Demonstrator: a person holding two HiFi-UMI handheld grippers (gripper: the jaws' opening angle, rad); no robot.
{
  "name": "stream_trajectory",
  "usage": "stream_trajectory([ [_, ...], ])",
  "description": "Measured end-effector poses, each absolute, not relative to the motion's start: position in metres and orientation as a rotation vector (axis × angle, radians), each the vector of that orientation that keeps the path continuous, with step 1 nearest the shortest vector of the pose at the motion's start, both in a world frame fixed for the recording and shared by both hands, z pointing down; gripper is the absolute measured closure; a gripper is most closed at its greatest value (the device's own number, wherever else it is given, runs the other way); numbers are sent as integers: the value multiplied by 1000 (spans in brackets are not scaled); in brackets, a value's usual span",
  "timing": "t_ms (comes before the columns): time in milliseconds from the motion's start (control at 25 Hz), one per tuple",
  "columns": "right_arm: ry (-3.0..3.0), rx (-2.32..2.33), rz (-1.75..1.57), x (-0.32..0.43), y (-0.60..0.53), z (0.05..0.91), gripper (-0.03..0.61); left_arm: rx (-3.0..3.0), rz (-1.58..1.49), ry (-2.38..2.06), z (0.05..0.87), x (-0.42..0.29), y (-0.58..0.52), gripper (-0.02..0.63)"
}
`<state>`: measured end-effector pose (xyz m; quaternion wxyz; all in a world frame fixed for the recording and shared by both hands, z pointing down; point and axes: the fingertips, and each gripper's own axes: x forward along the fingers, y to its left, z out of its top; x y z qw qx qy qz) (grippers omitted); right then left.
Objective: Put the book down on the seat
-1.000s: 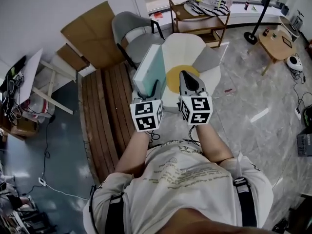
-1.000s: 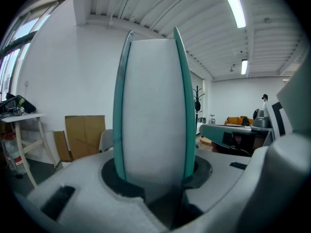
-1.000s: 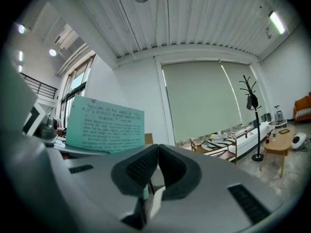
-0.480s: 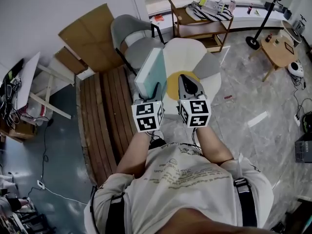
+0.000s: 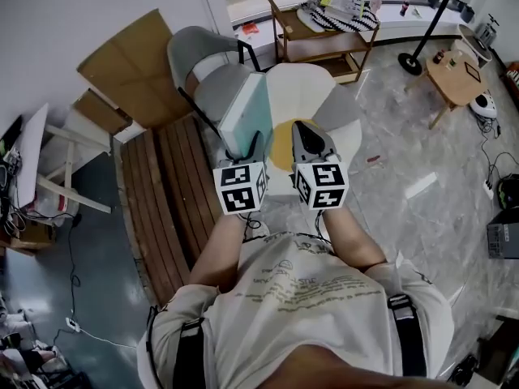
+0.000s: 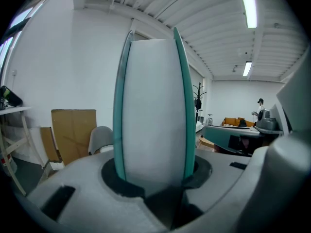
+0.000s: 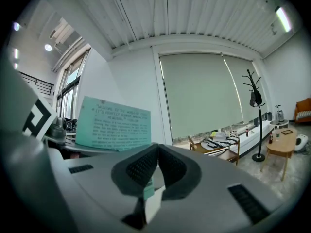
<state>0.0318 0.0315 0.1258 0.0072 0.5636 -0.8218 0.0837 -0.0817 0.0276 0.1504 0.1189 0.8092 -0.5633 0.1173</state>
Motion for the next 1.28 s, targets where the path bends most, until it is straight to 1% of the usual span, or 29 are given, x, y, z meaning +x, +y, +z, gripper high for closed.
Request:
stream_trajectory([
  [240,-2532,1796,257,23,1,121,551,2399,324,-1599,145,-87,-5,448],
  [720,-2453,1857,183,-20,-44,114,551,2429,257,-1499,152,-133,-59,448],
  [1000,-2394,1908,189,-14,-62,117,551,2439,269,-1446,160,-138,-84,448],
  [1280,-2461,1819,195,-4,-89,118,551,2395,274,-1520,160,-130,-102,448],
])
